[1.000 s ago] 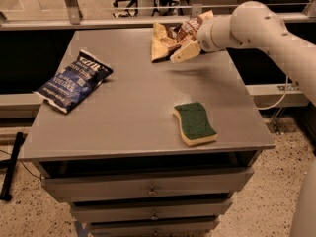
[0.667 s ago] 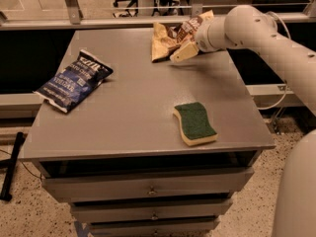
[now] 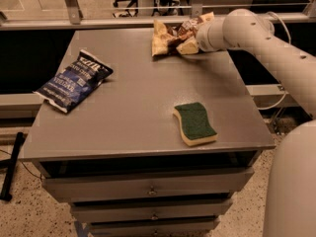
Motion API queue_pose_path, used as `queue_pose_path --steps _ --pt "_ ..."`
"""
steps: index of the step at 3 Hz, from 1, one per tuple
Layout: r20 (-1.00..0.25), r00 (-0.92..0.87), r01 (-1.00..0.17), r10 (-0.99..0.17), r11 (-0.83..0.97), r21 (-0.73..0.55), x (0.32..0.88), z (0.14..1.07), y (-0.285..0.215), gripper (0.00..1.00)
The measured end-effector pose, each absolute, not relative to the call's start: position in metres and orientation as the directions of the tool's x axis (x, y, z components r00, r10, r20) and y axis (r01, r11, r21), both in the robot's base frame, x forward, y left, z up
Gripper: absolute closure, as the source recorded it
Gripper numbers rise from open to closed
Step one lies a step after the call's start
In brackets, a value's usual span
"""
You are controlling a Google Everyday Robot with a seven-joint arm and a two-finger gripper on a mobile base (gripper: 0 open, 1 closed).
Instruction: Move brown chip bag near sponge
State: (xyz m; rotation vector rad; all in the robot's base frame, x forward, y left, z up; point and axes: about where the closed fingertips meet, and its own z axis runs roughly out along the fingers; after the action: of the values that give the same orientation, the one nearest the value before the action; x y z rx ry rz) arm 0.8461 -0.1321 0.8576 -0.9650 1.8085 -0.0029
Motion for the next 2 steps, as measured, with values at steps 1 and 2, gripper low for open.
queue_pose_path --steps 1,2 --pt "-0.781 -0.125 -0.6 -0.612 0.674 -0.432 0.8474 0.8589 -0.1326 0.64" --pt "-0.776 -0.11 -0.599 -0.621 0.664 -0.447 0.8449 0.8607 -0.1324 0.88"
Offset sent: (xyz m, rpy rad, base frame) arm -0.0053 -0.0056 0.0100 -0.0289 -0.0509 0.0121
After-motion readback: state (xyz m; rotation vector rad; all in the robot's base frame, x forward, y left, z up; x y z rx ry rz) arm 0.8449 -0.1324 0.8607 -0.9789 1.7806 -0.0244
